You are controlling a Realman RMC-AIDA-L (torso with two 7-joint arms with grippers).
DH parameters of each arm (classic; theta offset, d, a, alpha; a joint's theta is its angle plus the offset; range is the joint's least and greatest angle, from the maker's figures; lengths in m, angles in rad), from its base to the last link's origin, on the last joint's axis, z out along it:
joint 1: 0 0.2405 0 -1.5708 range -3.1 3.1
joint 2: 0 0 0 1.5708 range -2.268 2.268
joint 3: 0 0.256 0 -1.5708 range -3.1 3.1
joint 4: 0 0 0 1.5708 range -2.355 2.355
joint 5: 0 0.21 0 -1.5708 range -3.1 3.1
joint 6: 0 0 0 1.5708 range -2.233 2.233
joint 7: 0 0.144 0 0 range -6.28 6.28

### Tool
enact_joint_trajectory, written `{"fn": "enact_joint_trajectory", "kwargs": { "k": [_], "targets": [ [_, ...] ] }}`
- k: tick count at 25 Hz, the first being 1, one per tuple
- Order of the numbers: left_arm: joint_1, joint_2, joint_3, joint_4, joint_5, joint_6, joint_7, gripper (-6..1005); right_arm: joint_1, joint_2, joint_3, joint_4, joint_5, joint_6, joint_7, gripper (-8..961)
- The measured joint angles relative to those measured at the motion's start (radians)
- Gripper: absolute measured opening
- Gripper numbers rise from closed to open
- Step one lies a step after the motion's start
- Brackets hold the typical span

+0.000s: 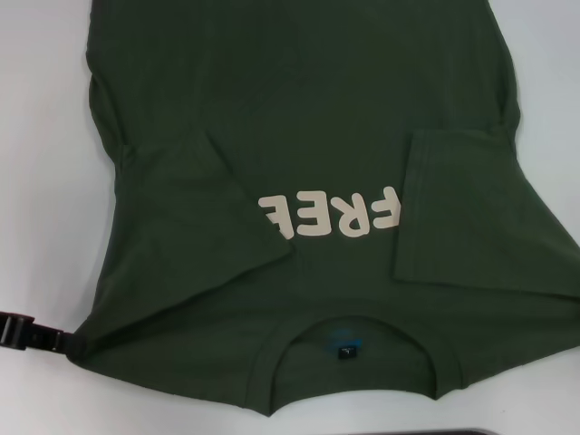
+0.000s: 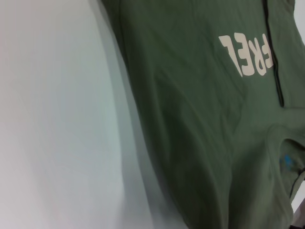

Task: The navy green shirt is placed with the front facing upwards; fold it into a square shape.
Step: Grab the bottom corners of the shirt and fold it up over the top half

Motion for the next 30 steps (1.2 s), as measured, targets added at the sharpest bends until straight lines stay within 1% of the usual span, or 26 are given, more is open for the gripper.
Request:
{"fn": "enact_joint_trajectory", "kwargs": {
  "k": [15,21,30],
  "targets": [
    [-0.008,-0.001,0.000,-0.007,-0.005,-0.010,-0.004,49,0.031,-0.002,-0.005,0.005,0.000,-0.002,0.007,29],
    [-0.009,-0.004,0.011,-0.011,-0.001,0.003,-0.001,49,0.044,-0.005,-0.006,0.005,0.000,0.001,0.010,30],
    [-0.017,-0.002,-0.005,-0.011,-0.008,0.001,-0.002,50,0.064,-0.007,-0.004,0.005,0.000,0.006,0.013,30]
  ]
}}
